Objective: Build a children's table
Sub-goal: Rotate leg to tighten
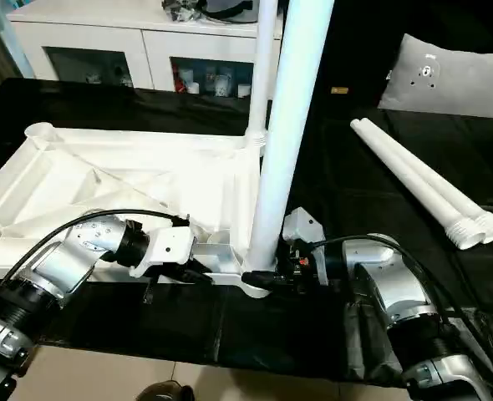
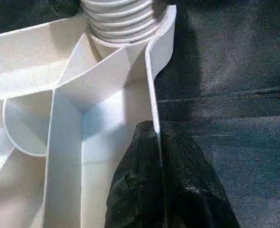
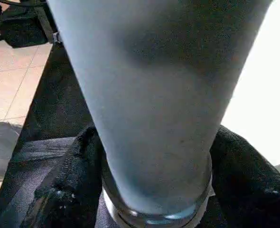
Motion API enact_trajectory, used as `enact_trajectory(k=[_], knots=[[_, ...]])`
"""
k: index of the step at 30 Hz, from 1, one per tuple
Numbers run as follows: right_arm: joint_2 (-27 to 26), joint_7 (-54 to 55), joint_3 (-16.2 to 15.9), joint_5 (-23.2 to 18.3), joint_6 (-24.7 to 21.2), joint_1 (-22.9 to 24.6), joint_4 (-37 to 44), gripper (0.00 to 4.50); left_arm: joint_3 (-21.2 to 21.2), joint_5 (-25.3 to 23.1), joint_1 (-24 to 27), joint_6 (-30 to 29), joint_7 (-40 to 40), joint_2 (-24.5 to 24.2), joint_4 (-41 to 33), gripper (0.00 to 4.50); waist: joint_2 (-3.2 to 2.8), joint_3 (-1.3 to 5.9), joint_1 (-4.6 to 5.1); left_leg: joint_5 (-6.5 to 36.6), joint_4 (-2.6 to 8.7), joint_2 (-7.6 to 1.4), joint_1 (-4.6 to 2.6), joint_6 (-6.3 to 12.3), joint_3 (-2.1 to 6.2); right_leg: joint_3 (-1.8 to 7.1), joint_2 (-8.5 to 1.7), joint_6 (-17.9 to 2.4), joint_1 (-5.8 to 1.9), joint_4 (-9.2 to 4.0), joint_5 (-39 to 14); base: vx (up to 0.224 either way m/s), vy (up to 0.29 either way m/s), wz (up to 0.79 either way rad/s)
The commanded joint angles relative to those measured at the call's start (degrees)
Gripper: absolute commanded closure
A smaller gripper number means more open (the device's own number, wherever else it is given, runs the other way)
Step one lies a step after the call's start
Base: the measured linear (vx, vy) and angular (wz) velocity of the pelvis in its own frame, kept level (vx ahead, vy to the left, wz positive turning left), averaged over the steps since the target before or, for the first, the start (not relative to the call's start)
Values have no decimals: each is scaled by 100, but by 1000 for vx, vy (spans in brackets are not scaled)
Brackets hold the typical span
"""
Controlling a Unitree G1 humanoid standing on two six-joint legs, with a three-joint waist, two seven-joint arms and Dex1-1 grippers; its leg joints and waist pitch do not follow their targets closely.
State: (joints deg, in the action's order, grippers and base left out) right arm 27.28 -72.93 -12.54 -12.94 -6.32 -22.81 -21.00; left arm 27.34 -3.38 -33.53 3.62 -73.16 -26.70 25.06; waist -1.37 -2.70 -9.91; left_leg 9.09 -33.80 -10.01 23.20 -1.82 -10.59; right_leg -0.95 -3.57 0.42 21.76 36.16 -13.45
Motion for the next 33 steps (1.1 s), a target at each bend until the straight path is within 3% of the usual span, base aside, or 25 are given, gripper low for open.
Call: enact_trajectory(k=[1,5,8,9,11,13,15,17,19,21,23,26,28,33], knots=[[-39,-144,-41,-88,-113,-15,20,171,216,-215,-15,57,-171,-27,33,450,77,375,30,1024,361,-353,-203,260,120,160,-467,-1310,-122,-387,-268,0,0,0],[-145,-85,4,-226,-323,80,97,176,141,-137,42,-119,-91,22,-28,450,84,379,27,1005,355,-352,-202,286,116,157,-470,-1330,-122,-383,-248,0,0,0],[-408,416,61,-284,-709,230,279,177,-50,25,163,-728,207,165,-309,450,75,363,40,1101,389,-365,-213,225,127,155,-469,-1335,-110,-392,-407,0,0,0],[-568,800,67,-178,-813,260,269,178,-137,44,192,-1088,435,264,-439,450,42,350,59,1138,403,-360,-205,187,133,158,-463,-1337,-99,-388,-465,0,0,0],[-945,1636,117,106,-814,241,51,178,-341,23,203,-1540,1067,572,-549,450,60,316,124,1583,448,-340,-238,-4,140,172,-473,-1272,-75,-469,-1081,0,0,0],[-945,1636,117,106,-814,241,51,178,-341,23,203,-1540,1067,572,-549,450,75,293,203,1972,486,-334,-258,-214,180,184,-520,-1085,-77,-546,-1873,0,0,0],[-1549,2942,409,291,-869,-9,-427,178,-607,-8,193,-2143,1977,1116,-662,450,45,284,282,2048,524,-339,-237,-331,193,184,-502,-1043,-55,-530,-1865,0,0,0],[-1765,3458,516,369,-894,-139,-647,178,-669,-22,184,-2307,2217,1275,-687,450,64,280,378,2216,523,-310,-250,-421,215,167,-510,-1042,-45,-553,-2060,0,0,0],[-1877,3746,592,415,-919,-219,-767,178,-741,-56,167,-2389,2504,1463,-681,450,78,278,422,2162,521,-288,-213,-348,216,166,-508,-935,-65,-588,-2101,0,0,0],[-2066,4230,694,514,-928,-340,-927,178,-859,-139,131,-2535,3067,1830,-690,450,71,299,459,2097,492,-300,-250,-291,178,189,-483,-1001,-29,-581,-1728,0,0,0],[-2148,4434,704,598,-808,-396,-993,178,-885,-228,70,-2495,3399,2035,-663,450,95,306,452,1906,489,-292,-215,-178,169,173,-483,-986,-65,-583,-1579,0,0,0],[-2173,4465,737,591,-802,-385,-983,178,-869,-276,74,-2521,3409,2030,-694,450,95,319,432,1735,476,-291,-196,-51,153,173,-485,-909,-67,-589,-1487,0,0,0],[-2202,4501,819,571,-781,-356,-958,122,-831,-386,112,-2534,3373,1920,-754,450,90,327,423,1618,479,-298,-185,-6,148,170,-474,-928,-76,-570,-1247,0,0,0],[-2227,4539,878,576,-611,-333,-973,83,-835,-472,194,-2572,3418,1734,-824,450,68,340,416,1393,465,-296,-168,75,131,158,-457,-1034,-88,-522,-695,0,0,0]])
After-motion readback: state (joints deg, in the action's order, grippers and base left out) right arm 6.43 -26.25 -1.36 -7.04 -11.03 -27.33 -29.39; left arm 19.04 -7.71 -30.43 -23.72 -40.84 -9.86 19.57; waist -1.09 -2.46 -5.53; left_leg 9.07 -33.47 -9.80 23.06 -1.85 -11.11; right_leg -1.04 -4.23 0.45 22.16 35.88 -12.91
